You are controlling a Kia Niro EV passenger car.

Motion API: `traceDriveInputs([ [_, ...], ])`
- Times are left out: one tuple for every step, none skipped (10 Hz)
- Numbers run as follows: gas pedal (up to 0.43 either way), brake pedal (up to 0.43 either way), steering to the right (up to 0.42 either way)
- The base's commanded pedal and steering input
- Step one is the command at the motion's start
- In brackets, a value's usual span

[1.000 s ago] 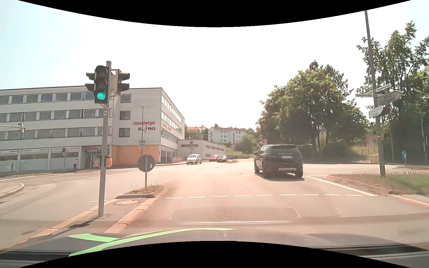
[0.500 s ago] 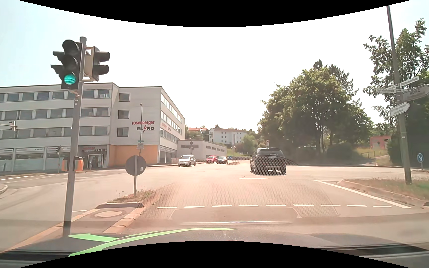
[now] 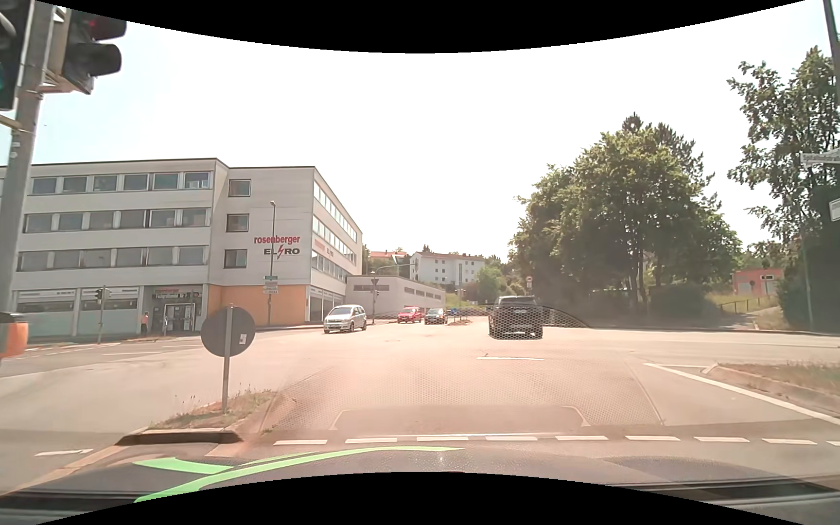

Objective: Follow the waypoints while adhering to traffic rules and regulations

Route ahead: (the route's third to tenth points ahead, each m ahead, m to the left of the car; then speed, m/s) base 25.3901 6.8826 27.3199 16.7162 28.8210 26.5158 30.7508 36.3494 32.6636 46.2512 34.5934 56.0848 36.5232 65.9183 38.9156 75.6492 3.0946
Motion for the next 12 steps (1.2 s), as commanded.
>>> traceDriveInputs([
  [0.098, 0.000, -0.011],
  [0.087, 0.000, -0.006],
  [0.067, 0.000, -0.004],
  [0.059, 0.000, -0.004],
  [0.059, 0.000, -0.004],
  [0.059, 0.000, -0.004],
  [0.059, 0.000, -0.005],
  [0.000, 0.000, -0.005],
  [0.000, 0.000, -0.008],
  [0.000, 0.000, -0.009],
  [0.000, 0.000, -0.009],
  [0.000, 0.000, -0.009],
])
